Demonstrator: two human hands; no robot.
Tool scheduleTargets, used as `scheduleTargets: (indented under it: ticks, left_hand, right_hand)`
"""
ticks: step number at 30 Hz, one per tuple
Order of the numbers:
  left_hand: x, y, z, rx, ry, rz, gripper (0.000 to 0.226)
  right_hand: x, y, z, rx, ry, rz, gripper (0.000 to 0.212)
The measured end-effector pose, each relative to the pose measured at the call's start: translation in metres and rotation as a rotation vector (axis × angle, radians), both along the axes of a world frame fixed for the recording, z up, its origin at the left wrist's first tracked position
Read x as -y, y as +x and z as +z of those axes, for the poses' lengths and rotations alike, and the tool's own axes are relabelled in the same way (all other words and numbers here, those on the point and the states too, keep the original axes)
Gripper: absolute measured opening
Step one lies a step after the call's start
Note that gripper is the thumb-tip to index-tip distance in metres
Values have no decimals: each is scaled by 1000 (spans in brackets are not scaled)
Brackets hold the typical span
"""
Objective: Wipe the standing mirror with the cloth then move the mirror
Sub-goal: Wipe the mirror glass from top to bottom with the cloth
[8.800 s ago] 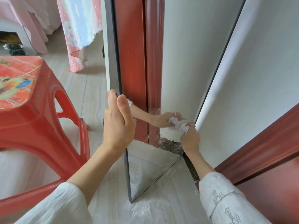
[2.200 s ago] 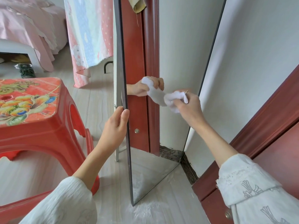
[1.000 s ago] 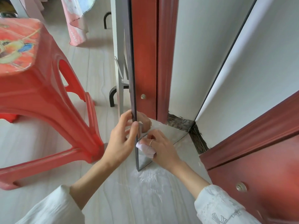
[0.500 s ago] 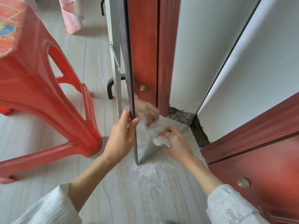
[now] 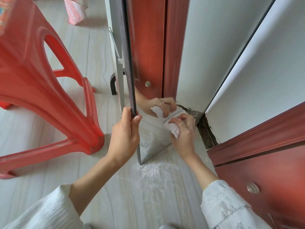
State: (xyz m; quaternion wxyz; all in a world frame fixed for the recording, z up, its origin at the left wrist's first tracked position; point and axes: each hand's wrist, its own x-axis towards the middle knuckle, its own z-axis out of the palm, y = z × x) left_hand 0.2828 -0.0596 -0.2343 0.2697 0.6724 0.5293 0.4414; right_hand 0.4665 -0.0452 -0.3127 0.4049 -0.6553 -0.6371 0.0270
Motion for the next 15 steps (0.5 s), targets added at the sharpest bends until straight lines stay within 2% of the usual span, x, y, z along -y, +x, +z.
scheduleTargets:
  ticks: [6, 8, 10, 15]
  left_hand:
    - [1, 0, 1, -35, 5, 11, 16]
    - [2, 2, -1, -42, -8, 30, 14]
    - [2, 3, -2, -32, -13, 45, 19]
    - [3, 5, -3, 16, -32, 50, 21]
  right_hand:
    - [14, 17, -40, 146, -417, 129, 30]
    - [15, 28, -35, 171, -459, 99, 32]
    - [13, 41, -20, 127, -378, 7, 35]
    - [-16, 61, 30, -11, -22, -175, 40]
